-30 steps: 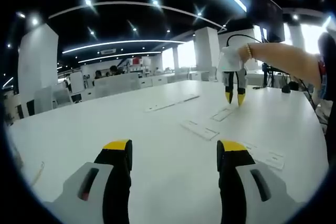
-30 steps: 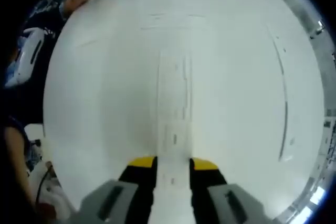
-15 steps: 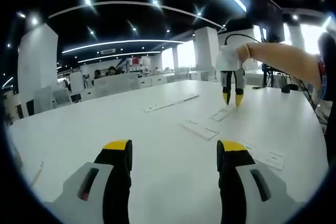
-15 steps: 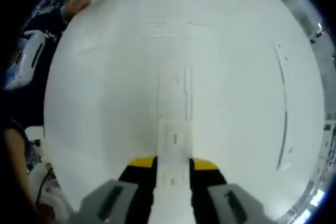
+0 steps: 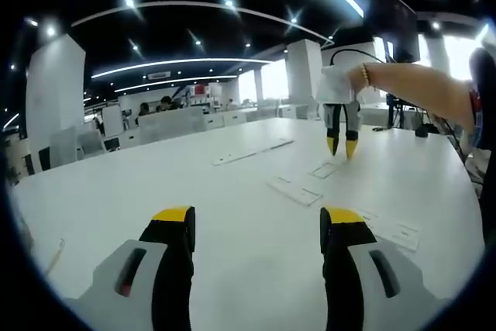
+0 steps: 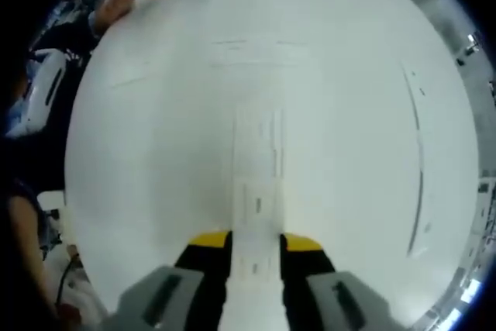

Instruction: Locate the socket holder cover, grip the socket holder cover, clip it into the socket holder slot.

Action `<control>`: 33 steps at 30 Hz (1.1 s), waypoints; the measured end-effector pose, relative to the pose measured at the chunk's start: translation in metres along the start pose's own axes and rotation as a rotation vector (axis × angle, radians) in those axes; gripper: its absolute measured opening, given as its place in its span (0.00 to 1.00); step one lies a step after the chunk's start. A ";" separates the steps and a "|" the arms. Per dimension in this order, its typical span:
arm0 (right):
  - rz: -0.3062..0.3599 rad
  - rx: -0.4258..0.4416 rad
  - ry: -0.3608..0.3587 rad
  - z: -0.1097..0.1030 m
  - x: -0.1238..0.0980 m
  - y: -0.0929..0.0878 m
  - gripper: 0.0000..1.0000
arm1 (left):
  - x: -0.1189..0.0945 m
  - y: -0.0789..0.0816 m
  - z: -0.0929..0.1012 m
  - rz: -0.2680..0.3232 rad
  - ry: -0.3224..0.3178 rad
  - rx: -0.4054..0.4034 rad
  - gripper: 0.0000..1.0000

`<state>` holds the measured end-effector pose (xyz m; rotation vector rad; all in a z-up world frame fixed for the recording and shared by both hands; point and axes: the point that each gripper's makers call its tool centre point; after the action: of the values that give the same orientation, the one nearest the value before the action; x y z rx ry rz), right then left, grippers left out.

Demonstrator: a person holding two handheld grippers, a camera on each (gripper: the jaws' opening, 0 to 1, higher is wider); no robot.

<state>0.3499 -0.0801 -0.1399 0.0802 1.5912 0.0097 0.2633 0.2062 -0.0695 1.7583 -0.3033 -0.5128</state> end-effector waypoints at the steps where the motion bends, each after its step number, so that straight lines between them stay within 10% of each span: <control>1: 0.001 0.004 0.000 0.000 0.000 0.000 0.26 | 0.000 0.000 0.000 0.000 0.000 0.000 0.65; 33: -0.090 0.062 -0.033 -0.002 0.001 -0.025 0.37 | 0.002 0.001 0.002 -0.004 -0.006 0.002 0.65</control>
<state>0.3472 -0.1046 -0.1422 0.0567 1.5613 -0.1110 0.2639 0.2038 -0.0696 1.7601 -0.3046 -0.5207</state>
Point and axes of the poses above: the point that each gripper's makers call its tool centre point, and the gripper's own axes: x roughly forward along the fingers, z roughly to its right, y roughly out of its top, and after that the axes turned 6 degrees about x, right-handed
